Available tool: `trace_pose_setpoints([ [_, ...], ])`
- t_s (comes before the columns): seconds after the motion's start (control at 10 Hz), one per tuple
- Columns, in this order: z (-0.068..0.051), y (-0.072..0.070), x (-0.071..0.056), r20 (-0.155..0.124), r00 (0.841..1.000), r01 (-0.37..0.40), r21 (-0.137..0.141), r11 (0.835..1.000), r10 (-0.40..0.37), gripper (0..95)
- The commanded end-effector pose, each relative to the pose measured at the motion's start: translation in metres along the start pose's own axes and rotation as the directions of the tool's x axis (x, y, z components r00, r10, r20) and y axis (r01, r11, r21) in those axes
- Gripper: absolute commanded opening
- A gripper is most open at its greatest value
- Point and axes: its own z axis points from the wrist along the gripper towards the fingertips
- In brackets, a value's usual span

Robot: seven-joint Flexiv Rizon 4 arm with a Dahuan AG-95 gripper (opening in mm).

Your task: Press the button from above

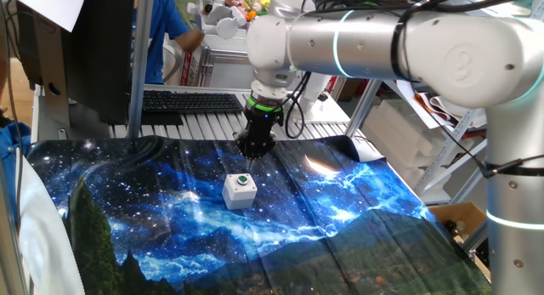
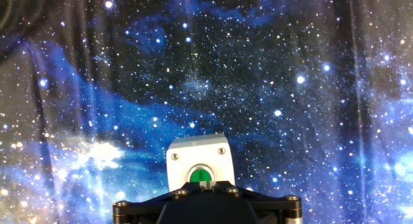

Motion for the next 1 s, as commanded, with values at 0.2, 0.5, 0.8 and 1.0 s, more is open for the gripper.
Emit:
trace_pose_setpoints([
  [0.2, -0.0001, -0.0013, 0.0034, 0.01, 1.0, -0.015, 0.001, 1.0, 0.015, 0.0],
  [0.5, -0.0001, -0.0013, 0.0034, 0.01, 1.0, -0.016, 0.001, 1.0, 0.016, 0.0],
  [0.8, -0.0001, -0.0013, 0.0035, 0.01, 1.0, -0.015, 0.001, 1.0, 0.015, 0.0],
  [1.0, -0.0001, -0.0013, 0.0035, 0.01, 1.0, -0.018, 0.001, 1.0, 0.018, 0.0],
])
